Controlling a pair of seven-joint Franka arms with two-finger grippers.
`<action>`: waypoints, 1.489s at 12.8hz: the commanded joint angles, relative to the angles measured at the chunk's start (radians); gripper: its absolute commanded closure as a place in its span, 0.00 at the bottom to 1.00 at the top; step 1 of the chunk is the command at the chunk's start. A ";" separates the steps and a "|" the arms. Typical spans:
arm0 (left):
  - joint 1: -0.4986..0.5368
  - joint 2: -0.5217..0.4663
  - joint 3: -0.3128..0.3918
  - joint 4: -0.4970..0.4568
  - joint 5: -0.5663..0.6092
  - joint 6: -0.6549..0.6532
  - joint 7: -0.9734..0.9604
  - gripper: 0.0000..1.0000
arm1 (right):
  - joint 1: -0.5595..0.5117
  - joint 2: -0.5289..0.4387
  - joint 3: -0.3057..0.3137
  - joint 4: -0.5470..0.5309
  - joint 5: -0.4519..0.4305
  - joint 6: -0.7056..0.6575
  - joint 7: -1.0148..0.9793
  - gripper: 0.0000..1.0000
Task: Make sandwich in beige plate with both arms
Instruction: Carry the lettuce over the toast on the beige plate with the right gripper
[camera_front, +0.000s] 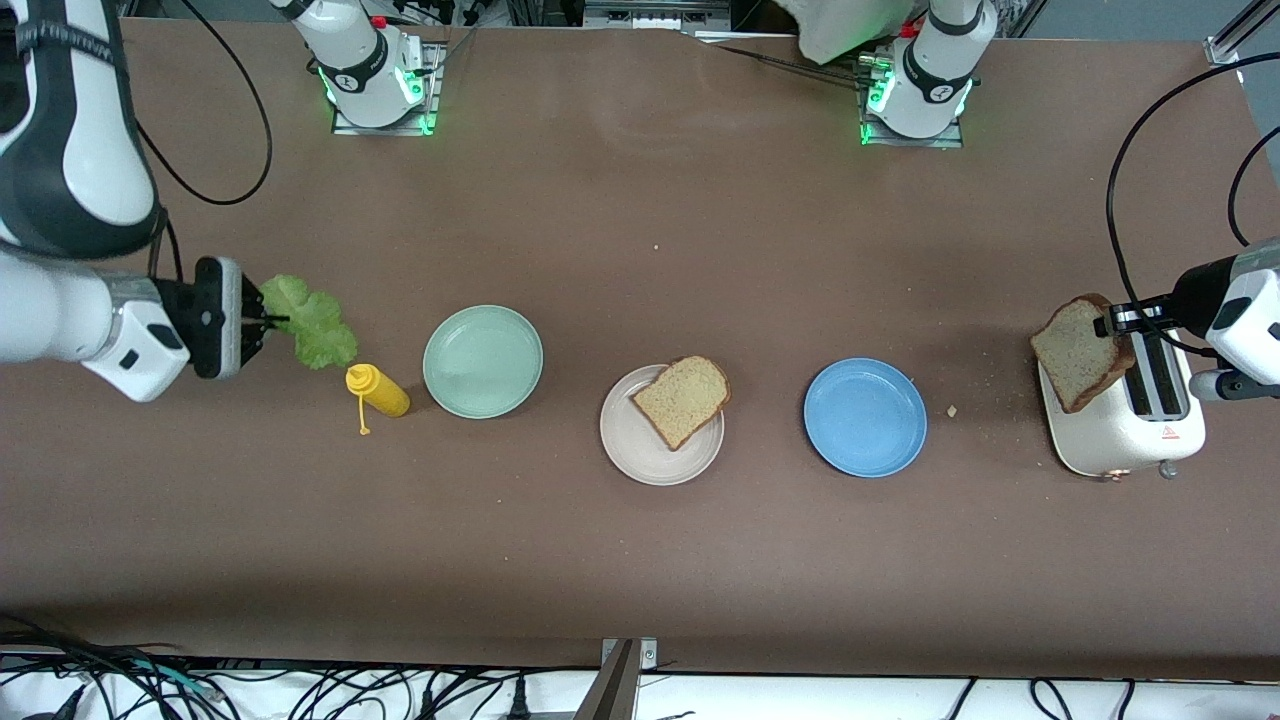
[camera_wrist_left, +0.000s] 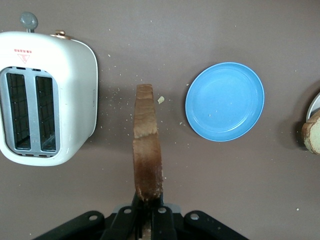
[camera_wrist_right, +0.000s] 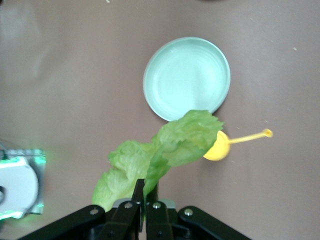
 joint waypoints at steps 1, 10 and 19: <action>0.000 -0.006 0.004 -0.005 -0.013 0.000 0.024 1.00 | 0.089 -0.023 -0.078 0.034 0.102 -0.083 0.101 1.00; -0.003 0.001 0.004 -0.003 -0.013 0.003 0.024 1.00 | 0.532 0.263 -0.284 0.197 0.639 0.323 0.480 1.00; -0.004 0.003 0.004 -0.003 -0.013 0.005 0.024 1.00 | 0.787 0.483 -0.299 0.192 0.889 0.833 0.692 1.00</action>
